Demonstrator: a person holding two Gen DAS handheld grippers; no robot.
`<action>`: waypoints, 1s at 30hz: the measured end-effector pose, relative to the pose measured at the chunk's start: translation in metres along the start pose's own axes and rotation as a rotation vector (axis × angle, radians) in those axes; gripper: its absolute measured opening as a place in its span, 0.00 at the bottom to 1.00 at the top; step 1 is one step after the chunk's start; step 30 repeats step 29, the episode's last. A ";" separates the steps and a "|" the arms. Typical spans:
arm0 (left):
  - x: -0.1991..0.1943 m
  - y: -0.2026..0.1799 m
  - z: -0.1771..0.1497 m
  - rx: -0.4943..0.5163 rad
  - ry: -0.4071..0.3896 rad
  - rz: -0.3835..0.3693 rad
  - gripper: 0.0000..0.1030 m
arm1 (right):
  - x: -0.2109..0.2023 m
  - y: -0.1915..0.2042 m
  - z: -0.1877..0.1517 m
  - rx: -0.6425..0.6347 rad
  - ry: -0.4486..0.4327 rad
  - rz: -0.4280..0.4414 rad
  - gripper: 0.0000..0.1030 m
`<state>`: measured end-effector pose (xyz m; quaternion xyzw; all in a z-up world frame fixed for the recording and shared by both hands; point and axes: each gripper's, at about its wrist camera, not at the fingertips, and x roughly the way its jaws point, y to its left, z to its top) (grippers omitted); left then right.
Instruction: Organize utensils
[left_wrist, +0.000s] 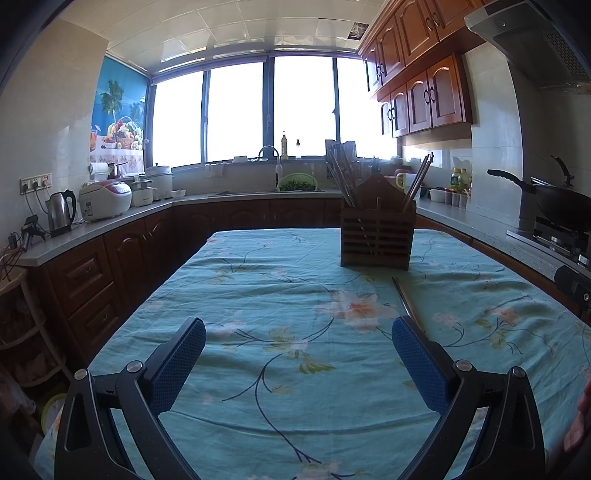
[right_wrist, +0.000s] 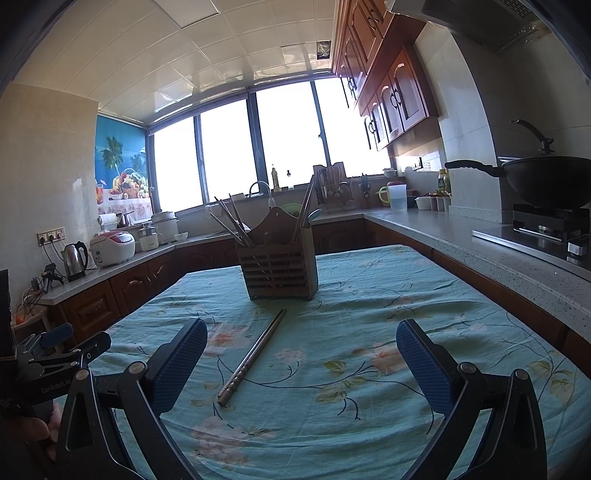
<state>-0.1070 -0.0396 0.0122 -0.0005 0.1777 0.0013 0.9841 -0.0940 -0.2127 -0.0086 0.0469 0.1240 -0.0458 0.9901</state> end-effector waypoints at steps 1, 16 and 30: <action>0.000 0.000 0.000 0.001 0.000 0.000 0.99 | 0.000 0.000 0.000 0.001 0.000 0.000 1.00; -0.001 -0.002 0.001 -0.003 0.005 -0.006 0.99 | 0.000 0.000 0.001 0.001 -0.002 -0.001 1.00; 0.002 -0.010 0.010 -0.011 0.031 -0.042 0.99 | 0.006 0.003 0.005 0.008 0.023 -0.001 1.00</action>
